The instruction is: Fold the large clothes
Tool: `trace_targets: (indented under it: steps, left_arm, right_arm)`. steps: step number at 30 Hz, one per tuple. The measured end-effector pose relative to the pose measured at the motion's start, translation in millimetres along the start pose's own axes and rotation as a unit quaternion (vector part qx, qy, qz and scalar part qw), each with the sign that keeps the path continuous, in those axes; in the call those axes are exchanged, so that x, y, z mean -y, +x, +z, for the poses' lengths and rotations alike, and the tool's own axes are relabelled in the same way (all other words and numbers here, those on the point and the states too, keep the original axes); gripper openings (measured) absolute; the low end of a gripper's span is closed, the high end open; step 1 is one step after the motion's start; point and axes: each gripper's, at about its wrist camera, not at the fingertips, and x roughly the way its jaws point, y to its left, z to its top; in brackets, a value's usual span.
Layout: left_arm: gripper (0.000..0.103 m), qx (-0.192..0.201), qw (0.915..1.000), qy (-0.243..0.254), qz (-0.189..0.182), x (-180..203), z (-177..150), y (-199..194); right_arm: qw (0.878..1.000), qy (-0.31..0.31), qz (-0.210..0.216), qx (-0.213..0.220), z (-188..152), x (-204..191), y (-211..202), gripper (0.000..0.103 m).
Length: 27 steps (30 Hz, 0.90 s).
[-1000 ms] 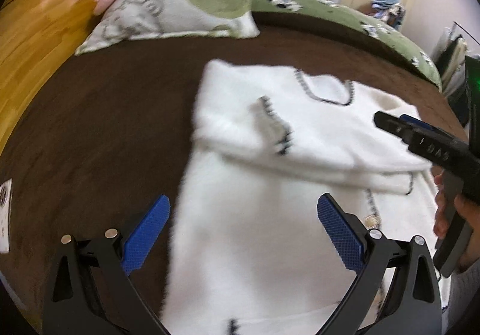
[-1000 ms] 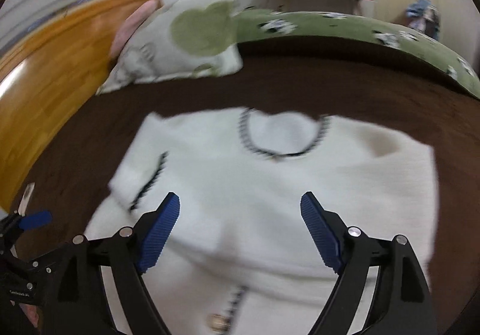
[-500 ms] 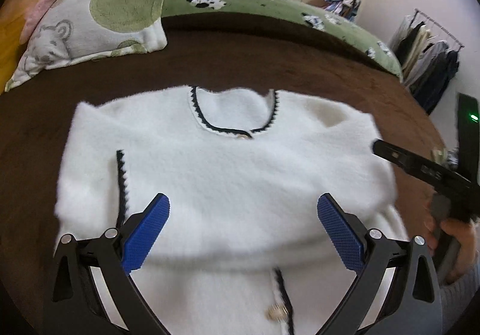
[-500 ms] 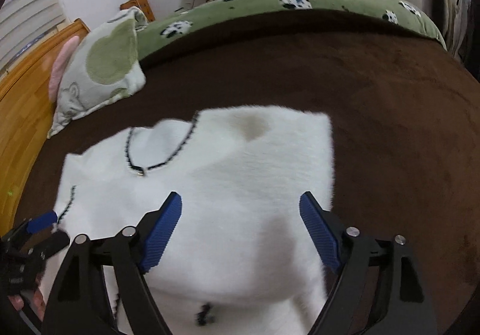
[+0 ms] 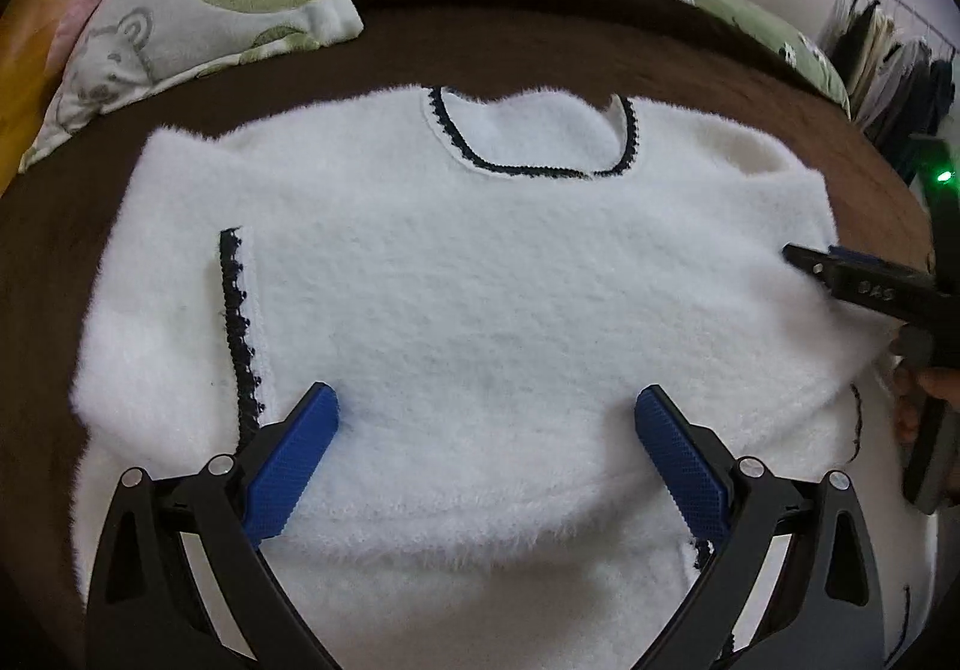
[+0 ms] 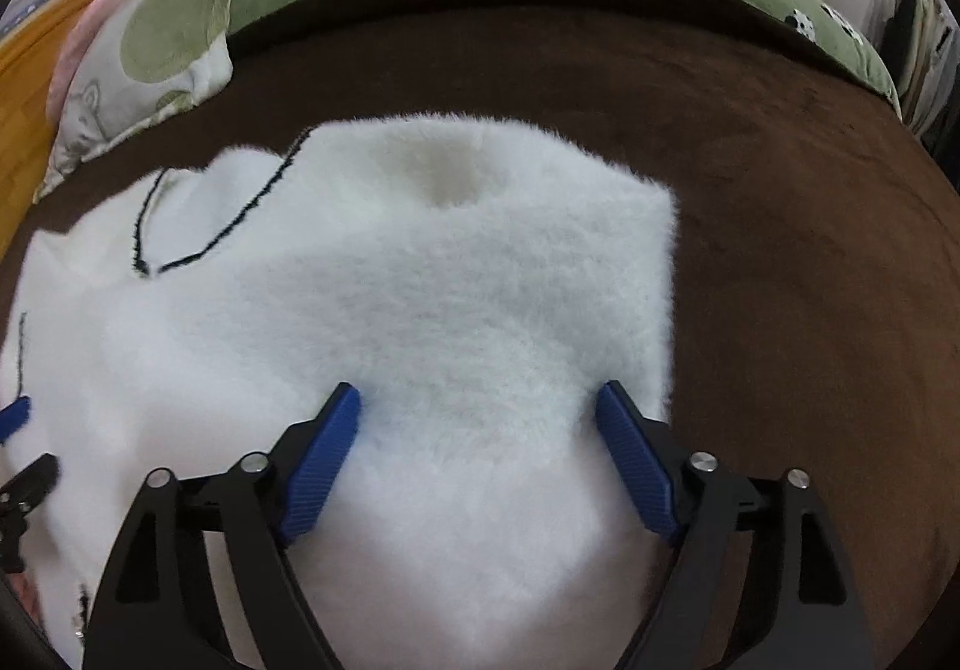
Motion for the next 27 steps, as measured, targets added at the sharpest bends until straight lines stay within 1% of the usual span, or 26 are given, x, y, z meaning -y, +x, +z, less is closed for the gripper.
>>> trace_targets:
  steps: [4,8,14,17,18,20,21,22,24,25,27]
  left_arm:
    - [0.098,0.018,0.9998,-0.005,0.007,1,-4,1]
    - [0.098,0.02,0.9997,-0.004,0.01,3,-4,2]
    - [0.098,0.022,0.9997,-0.002,0.012,5,-4,2]
    - [0.098,0.021,0.9996,0.0,0.016,6,-3,2]
    - [0.098,0.018,0.9997,0.0,0.018,6,-2,2]
    - [0.097,-0.003,0.9998,-0.004,0.02,6,4,1]
    - [0.097,-0.012,0.9998,-0.007,0.017,5,8,-1]
    - [0.097,-0.019,0.9996,-0.017,0.006,2,13,-6]
    - [0.097,-0.019,0.9991,-0.036,-0.011,-3,18,-17]
    - [0.097,-0.016,0.9988,-0.045,-0.013,-6,22,-27]
    - [0.097,-0.008,0.999,-0.042,-0.014,-7,28,-51]
  right_arm:
    - [1.0,-0.004,-0.015,-0.004,3,-2,9,0.088]
    - [1.0,-0.004,-0.017,0.006,1,-3,10,0.089]
    - [1.0,-0.002,-0.017,0.008,3,-2,9,0.088]
    - [1.0,-0.005,-0.025,0.01,2,-4,4,0.089]
    - [1.0,-0.004,-0.026,0.007,3,-6,1,0.089]
    - [1.0,0.003,-0.023,0.003,4,-7,-8,0.089]
    - [1.0,0.016,-0.006,0.002,5,-6,-15,0.089]
    - [1.0,0.025,0.001,0.003,6,-5,-20,0.089]
    - [0.999,0.042,0.01,0.013,6,-4,-43,0.089]
    - [0.999,0.044,0.011,0.016,6,-4,-52,0.089]
    - [0.999,0.043,0.018,0.023,2,-5,-81,0.089]
